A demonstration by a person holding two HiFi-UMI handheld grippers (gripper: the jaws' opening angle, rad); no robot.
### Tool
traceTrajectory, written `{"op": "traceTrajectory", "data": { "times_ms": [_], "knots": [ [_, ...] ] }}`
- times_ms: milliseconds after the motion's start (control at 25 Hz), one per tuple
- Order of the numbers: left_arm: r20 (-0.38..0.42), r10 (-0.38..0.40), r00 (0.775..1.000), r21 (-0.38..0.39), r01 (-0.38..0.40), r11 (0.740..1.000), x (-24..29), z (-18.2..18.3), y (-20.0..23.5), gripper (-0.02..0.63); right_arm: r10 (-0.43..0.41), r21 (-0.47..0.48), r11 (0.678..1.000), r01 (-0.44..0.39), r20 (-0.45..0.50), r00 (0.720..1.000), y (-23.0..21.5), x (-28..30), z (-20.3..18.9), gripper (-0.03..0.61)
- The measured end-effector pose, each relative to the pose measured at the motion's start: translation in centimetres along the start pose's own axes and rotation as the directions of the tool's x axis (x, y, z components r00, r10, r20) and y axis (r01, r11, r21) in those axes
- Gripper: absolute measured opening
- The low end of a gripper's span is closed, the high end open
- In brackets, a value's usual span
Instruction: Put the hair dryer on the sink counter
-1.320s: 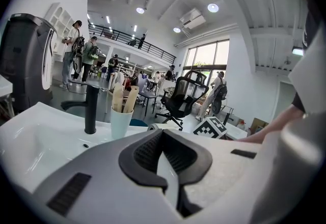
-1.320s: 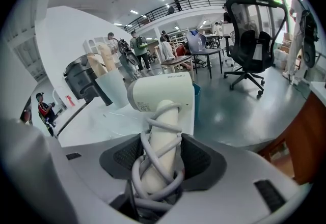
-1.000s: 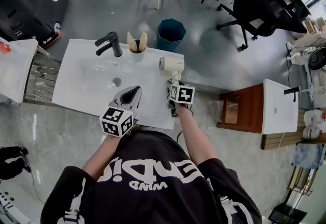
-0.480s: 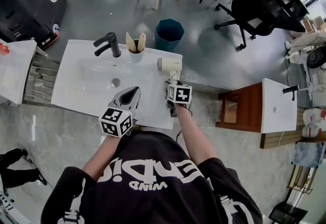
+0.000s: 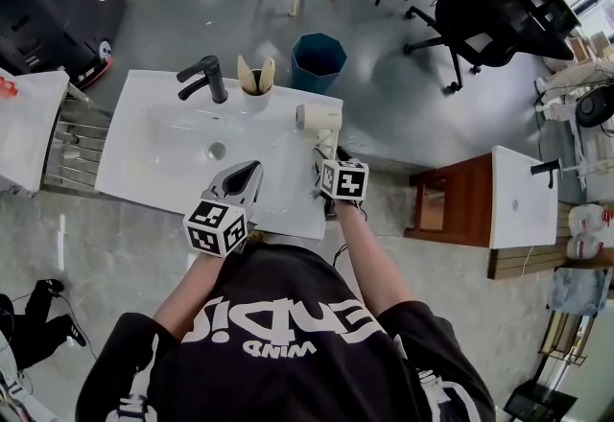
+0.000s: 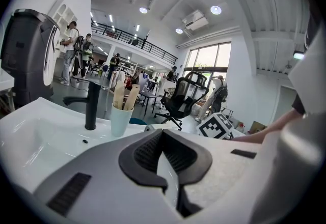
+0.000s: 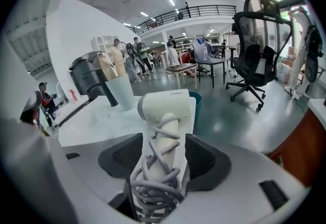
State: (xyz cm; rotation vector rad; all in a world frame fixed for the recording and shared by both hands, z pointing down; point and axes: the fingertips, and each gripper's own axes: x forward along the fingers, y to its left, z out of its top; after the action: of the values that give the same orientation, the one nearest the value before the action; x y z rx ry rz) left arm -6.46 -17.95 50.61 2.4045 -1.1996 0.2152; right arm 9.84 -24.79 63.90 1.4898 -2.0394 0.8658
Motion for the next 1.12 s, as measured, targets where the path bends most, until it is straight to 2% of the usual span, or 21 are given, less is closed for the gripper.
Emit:
{"op": "traceTrajectory", "data": {
  "times_ms": [240,520,920,1040,1120],
  "knots": [
    [0.003,-0.010,1.000,0.007,0.009,1.000,-0.5,0.3,-0.5,0.008,0.053,0.018,0.998,-0.056,0.121,0.991,1.0,-4.5,2.3,0.264],
    [0.009,-0.030,1.000,0.016,0.029,0.999,-1.1,0.8,-1.3,0.009,0.089,0.045,0.993,-0.106,0.274,0.958,1.5,-11.1,4.0,0.264],
    [0.014,-0.042,0.999,0.028,0.041,0.999,-2.1,0.9,-2.1,0.009,0.105,0.039,0.991,-0.130,0.384,0.918,2.6,-17.7,2.4,0.260],
    [0.019,-0.041,0.999,0.037,0.040,0.999,-2.4,1.1,-2.2,0.009,0.130,0.009,0.989,-0.146,0.409,0.903,3.5,-19.1,1.7,0.259],
    [0.024,-0.040,0.999,0.039,0.039,0.999,-2.7,1.1,-2.2,0.009,0.123,-0.025,0.992,-0.126,0.454,0.882,3.8,-20.1,1.6,0.225]
  ]
}}
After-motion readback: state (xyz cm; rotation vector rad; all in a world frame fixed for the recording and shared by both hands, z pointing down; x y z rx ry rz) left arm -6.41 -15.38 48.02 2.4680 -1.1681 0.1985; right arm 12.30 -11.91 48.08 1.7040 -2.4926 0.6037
